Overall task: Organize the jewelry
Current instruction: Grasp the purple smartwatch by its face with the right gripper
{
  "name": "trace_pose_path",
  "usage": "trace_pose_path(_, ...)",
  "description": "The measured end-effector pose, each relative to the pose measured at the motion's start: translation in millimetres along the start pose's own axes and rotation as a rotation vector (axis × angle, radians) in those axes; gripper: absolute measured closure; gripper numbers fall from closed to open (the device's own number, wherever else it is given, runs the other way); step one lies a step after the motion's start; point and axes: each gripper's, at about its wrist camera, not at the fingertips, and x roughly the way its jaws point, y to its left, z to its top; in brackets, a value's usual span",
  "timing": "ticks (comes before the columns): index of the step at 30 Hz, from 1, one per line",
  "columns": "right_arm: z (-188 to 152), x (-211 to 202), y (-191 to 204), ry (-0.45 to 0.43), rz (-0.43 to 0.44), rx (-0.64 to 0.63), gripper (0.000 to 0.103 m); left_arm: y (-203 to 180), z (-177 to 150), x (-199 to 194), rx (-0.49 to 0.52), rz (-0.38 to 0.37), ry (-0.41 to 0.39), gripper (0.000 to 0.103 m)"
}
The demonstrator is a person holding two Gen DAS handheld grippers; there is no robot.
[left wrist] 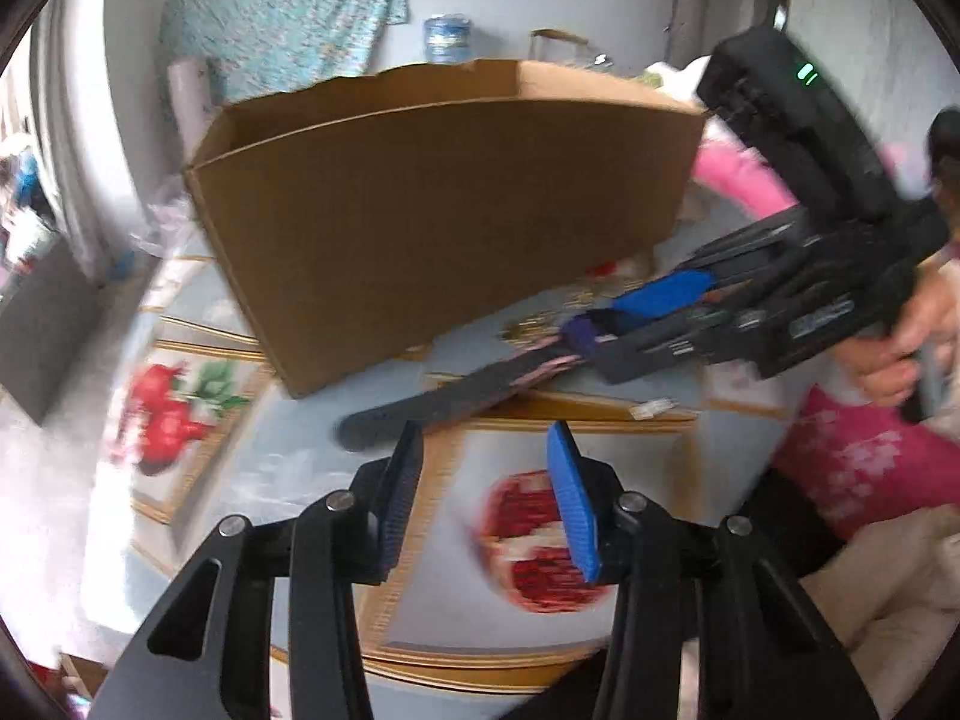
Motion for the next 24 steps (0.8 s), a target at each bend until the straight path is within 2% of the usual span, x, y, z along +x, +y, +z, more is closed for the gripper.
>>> trace_pose_path(2,0.4,0.4,-0.8,-0.006,0.000,0.002,0.055,0.9,1.9,-1.3,-0.044,-0.092,0.003,0.061)
trace_pose_path(5,-2.9,-5.3,-6.7,-0.020,0.018,0.017,0.055,6.3,5.6,6.5,-0.105,-0.165,0.031,0.061)
trace_pose_path(9,-4.6,-3.9,-13.6,-0.038,0.053,0.043,0.055,15.3,13.3,19.1,-0.174,-0.209,0.054,0.061)
trace_pose_path(15,-8.9,-8.8,-22.8,-0.061,0.088,0.056,0.055,35.3,13.4,36.4,-0.361,-0.381,0.101,0.061)
trace_pose_path(20,-15.4,-22.8,-34.3,-0.079,0.103,0.055,0.055,60.5,11.7,47.6,-0.561,-0.506,0.078,0.058)
trace_pose_path(24,-21.6,-20.4,-35.6,-0.097,0.117,0.057,0.055,75.4,14.0,50.2,-0.661,-0.575,0.039,0.057)
